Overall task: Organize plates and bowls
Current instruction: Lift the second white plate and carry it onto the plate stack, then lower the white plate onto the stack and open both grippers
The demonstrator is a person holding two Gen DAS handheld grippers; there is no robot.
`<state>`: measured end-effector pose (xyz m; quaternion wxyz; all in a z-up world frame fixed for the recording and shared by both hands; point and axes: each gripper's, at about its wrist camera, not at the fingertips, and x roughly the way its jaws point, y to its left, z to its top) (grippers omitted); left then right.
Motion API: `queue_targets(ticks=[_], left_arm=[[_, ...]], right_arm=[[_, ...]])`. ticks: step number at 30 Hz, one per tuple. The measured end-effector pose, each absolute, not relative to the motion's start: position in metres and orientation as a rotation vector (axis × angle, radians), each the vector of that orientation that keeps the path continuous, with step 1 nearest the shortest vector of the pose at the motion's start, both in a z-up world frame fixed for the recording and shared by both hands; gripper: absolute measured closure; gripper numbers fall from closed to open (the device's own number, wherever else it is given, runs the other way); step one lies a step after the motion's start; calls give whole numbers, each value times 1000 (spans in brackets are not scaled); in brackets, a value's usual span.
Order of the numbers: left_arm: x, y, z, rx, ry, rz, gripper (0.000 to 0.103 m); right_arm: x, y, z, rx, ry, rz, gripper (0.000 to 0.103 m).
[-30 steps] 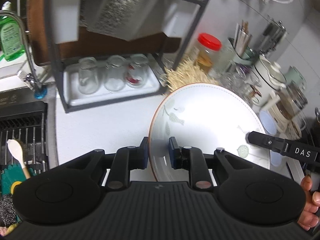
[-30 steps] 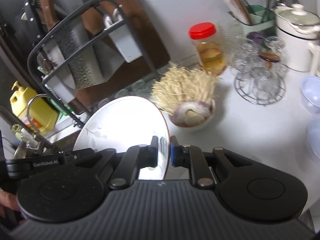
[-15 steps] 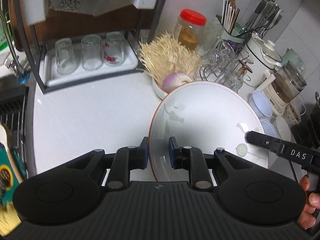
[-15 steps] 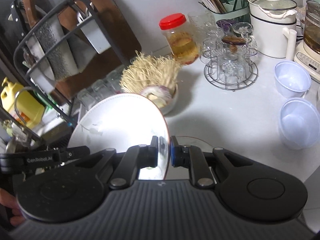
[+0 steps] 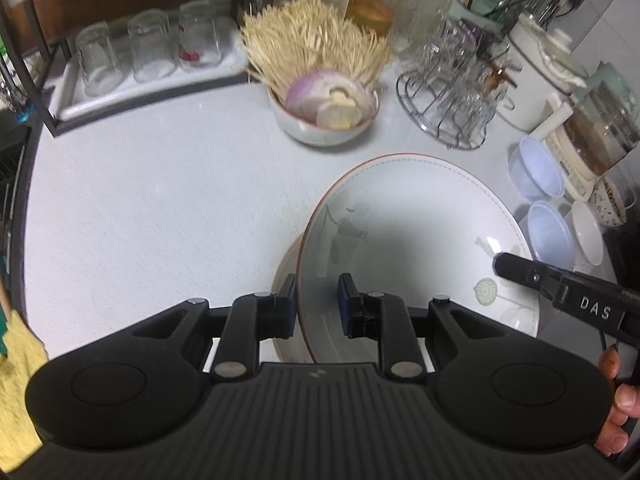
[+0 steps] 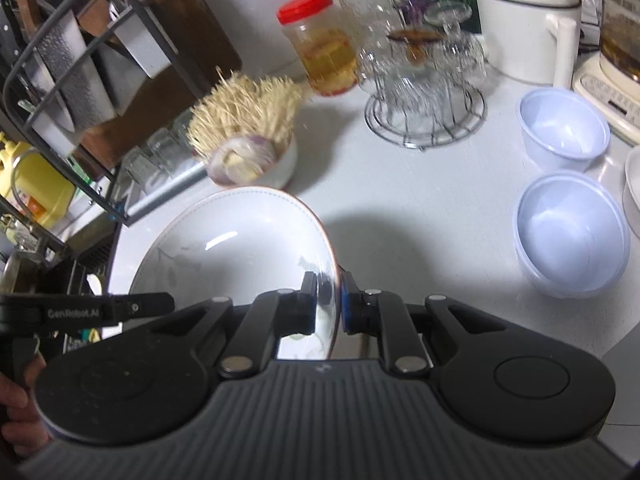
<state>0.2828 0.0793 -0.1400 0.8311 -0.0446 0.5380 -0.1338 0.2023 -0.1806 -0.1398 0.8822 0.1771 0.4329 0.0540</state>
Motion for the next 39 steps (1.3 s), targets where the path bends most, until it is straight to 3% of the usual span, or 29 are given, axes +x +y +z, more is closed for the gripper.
queue_targets(ticks=[15,39], left_arm=[[287,62,-183,-148,1236,-212,75],[283,72,-184,-199,1264,-194,71]], right_arm=[[205,-198,-173,357,936,140,89],[209,-195,-175,378,926,128,95]])
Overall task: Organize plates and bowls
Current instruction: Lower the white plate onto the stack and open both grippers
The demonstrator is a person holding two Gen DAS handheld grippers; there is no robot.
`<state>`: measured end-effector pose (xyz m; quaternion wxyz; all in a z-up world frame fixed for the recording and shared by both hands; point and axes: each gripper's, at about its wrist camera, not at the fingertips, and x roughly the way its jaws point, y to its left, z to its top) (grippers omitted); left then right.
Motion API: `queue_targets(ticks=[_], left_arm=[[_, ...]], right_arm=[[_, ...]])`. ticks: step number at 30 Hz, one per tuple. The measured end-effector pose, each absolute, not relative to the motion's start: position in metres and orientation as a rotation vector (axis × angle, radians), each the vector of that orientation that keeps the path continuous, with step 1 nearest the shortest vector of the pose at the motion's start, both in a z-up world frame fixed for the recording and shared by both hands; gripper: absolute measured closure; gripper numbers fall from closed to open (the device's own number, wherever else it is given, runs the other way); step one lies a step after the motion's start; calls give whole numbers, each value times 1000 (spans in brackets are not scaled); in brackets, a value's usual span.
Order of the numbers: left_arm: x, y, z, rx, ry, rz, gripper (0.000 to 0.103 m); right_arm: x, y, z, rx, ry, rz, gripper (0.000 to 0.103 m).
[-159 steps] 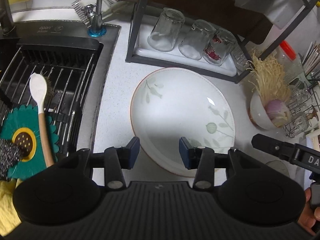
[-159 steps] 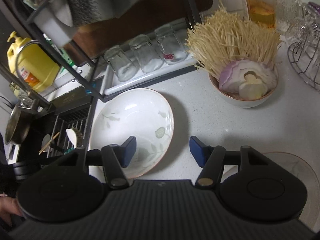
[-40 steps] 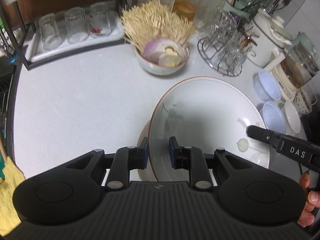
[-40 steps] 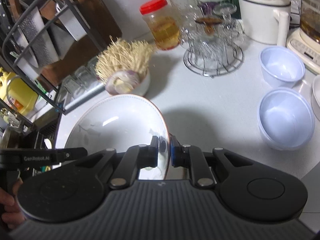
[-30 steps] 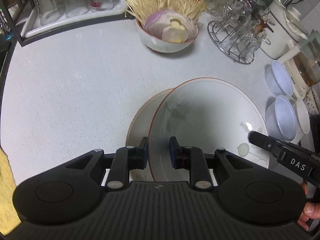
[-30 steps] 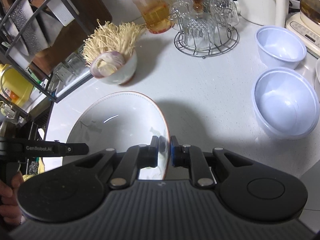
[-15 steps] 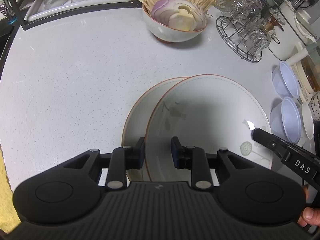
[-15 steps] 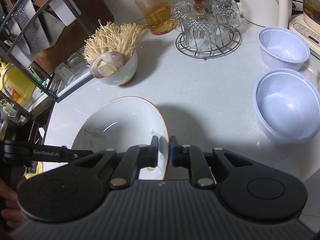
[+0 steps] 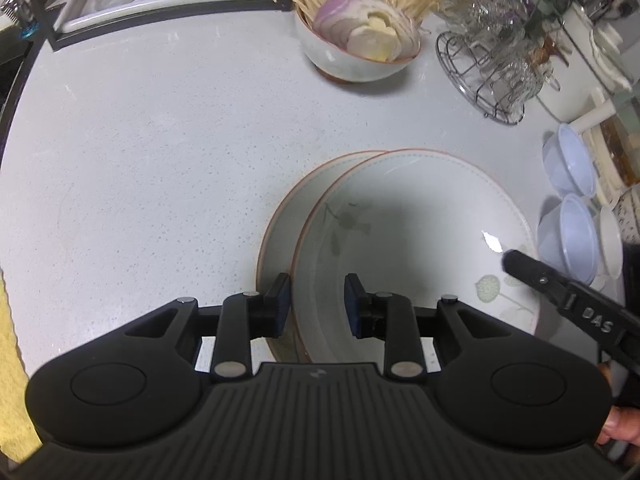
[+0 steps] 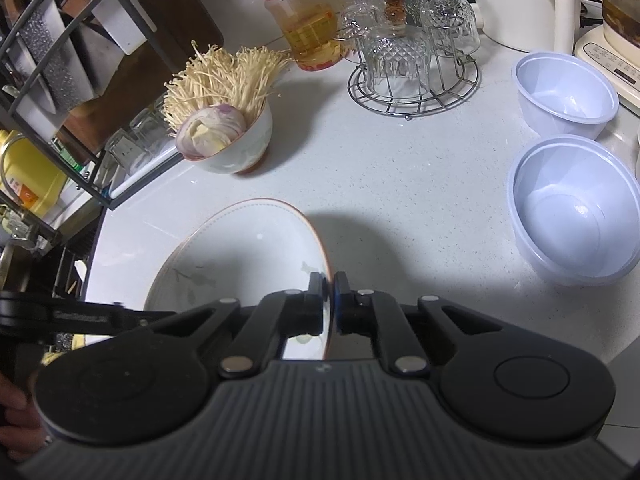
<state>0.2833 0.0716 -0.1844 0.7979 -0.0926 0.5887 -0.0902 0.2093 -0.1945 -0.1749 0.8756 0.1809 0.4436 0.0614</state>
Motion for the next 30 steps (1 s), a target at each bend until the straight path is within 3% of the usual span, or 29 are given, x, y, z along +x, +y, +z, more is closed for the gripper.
queue_targets(ticks=[20,30], left_arm=[[266,93,-161,-220,1180,-136,71],[253,78,-120,-187,1084,-157,71]], right_arm=[[216,-183,-188,381,959,151,91],[212,-186,-167,330,918,150,91]])
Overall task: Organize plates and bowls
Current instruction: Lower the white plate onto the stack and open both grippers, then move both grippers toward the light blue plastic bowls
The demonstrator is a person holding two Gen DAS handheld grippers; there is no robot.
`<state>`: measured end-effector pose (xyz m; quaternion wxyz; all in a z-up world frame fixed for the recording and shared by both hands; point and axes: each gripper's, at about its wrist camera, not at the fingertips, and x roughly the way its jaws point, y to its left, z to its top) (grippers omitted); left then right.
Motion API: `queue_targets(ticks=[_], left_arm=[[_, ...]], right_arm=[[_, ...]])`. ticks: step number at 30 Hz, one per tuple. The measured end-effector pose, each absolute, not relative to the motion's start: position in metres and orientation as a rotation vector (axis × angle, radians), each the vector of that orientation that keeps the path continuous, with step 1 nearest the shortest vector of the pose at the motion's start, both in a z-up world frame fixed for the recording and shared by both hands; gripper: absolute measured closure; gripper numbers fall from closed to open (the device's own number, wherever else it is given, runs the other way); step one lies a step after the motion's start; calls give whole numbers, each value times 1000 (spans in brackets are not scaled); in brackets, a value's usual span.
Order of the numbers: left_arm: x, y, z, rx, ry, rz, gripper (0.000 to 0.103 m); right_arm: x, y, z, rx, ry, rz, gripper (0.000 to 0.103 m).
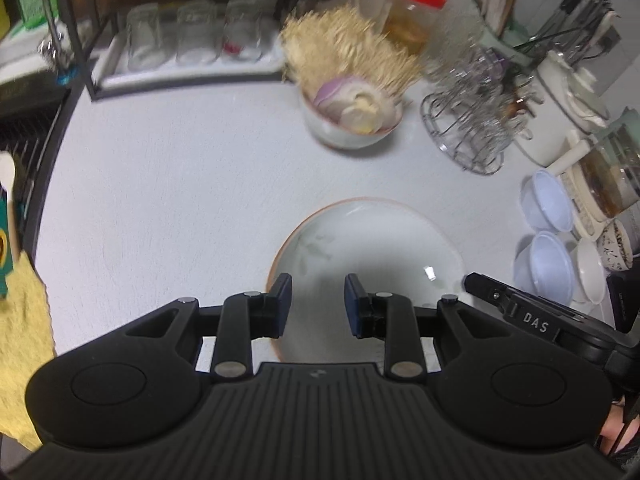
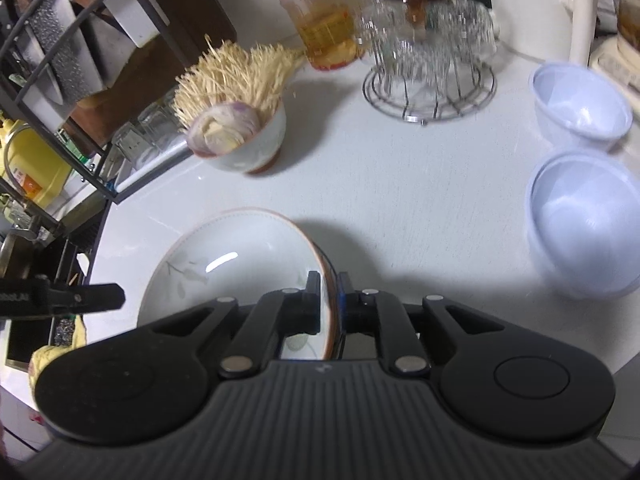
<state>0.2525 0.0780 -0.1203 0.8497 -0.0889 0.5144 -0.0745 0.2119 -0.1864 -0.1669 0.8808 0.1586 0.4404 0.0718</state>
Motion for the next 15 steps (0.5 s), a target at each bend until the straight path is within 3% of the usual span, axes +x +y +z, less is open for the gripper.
queue_targets(ticks=[8,9,12,15], left_arm=[[235,55,-75,-144,995,-195,71],[233,51,-70,-143,987,-199,71],[228,43,-58,-131,979,-205,71],[221,38,-46,-128,958,-202,71]], right_arm=[[195,-195,-121,315,815,169,90],[193,-196,-114,312,802,171,86],[185,-200,-100,320,747,184,57],[182,-204,-92,321,724,191,55]])
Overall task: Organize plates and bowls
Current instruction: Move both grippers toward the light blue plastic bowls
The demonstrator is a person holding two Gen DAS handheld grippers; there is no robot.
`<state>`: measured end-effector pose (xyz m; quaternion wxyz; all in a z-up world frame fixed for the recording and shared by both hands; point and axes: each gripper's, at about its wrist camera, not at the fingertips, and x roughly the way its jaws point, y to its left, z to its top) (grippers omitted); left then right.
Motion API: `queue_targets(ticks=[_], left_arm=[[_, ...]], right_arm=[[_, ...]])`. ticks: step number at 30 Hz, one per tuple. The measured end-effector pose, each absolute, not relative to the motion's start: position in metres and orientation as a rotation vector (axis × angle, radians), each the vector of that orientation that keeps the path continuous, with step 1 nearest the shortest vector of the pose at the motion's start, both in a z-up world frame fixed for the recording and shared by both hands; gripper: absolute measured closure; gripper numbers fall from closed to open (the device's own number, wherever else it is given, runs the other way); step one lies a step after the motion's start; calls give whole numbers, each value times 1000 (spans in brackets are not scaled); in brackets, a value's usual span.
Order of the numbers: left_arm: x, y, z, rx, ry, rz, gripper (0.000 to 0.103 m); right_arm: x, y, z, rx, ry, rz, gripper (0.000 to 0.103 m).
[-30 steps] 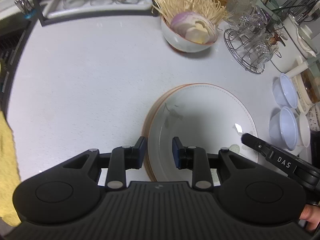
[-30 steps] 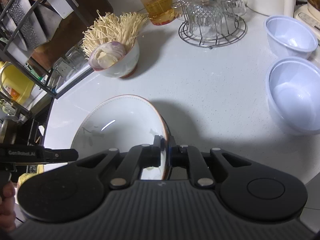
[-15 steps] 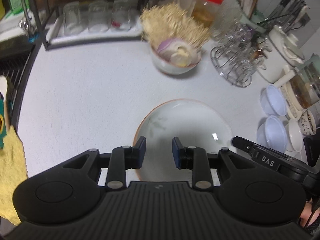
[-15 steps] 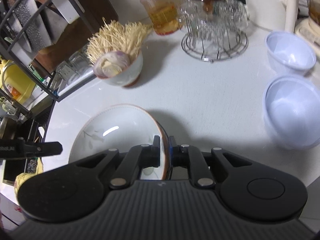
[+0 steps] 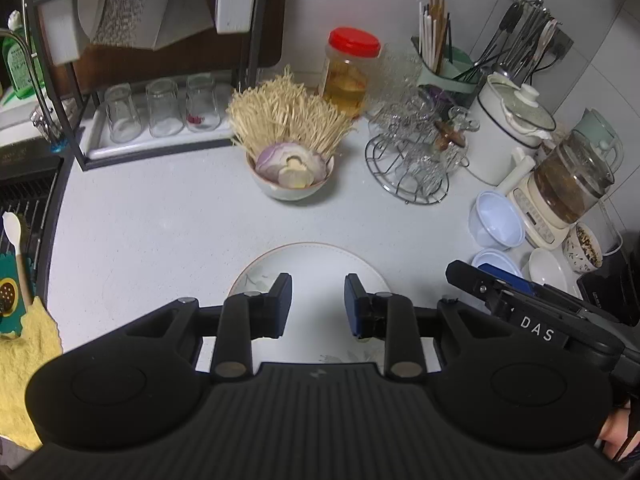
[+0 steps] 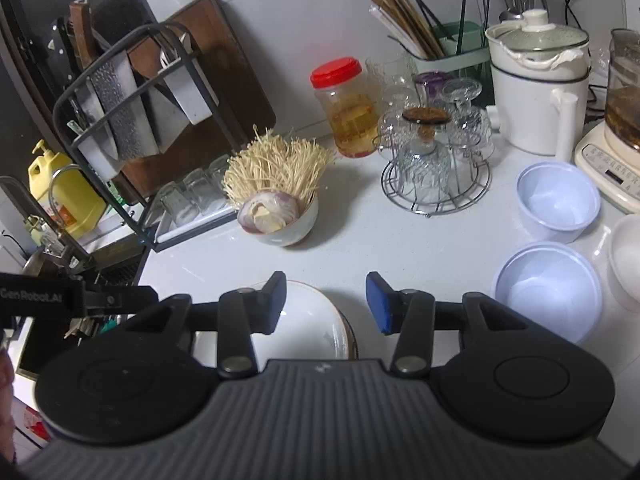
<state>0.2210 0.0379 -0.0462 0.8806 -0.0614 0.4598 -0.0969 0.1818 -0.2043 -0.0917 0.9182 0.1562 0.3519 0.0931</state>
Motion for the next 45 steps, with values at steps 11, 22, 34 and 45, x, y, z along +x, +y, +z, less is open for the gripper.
queue_targets(ticks=[11,22,34,45], left_arm=[[196,24,-17,-128,880,-191,59],[176,17,6,-95,802,-285,53],[158,43,5,-77,792,-377,53],[157,42,-9,-39,833,-467,53]], right_arm=[[157,-217,-50,254,640,175,49],[125,-220,-23,272,574,114,46],[93,-193,-15,274,570,10,46],[73,-180,-25,307,585,-91,46]])
